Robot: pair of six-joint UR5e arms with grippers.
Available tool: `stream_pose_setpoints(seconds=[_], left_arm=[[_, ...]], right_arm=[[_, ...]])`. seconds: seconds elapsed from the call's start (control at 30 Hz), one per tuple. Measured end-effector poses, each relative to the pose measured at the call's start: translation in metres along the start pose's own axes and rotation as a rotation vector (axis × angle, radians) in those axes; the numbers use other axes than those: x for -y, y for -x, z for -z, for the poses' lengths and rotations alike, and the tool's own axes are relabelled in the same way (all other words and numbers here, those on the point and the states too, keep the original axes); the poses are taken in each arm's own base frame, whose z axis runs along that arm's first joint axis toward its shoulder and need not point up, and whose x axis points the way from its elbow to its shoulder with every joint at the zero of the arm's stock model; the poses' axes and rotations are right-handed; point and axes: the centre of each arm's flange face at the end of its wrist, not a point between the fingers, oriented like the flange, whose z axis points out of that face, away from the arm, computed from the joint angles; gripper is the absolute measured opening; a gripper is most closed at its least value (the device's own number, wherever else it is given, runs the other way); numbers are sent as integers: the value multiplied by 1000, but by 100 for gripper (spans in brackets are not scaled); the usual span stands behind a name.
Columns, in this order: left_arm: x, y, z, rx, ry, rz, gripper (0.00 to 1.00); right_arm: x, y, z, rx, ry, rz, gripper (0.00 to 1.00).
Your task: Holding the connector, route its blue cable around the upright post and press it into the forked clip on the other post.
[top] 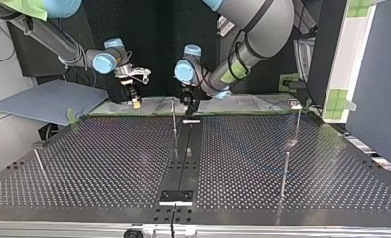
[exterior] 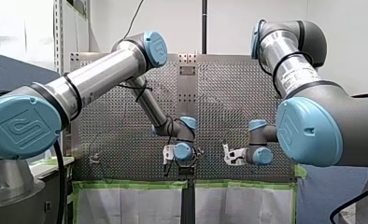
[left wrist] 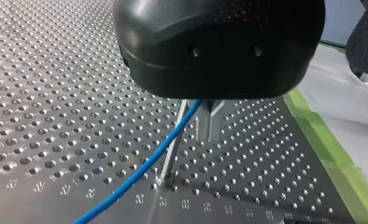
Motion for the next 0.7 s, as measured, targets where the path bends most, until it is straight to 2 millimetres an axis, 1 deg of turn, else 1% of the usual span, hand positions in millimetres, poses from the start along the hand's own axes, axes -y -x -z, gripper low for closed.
stream_pose_setpoints(seconds=[0.37,0.7], left_arm=[[-4,11,-10,-1,3,1,0],[-7,15,-16,-5,5,1,0]], right_arm=[[-9,-6,-7,-10,15,-7,0],[-18,-9,-11,-22,26,-10,0]])
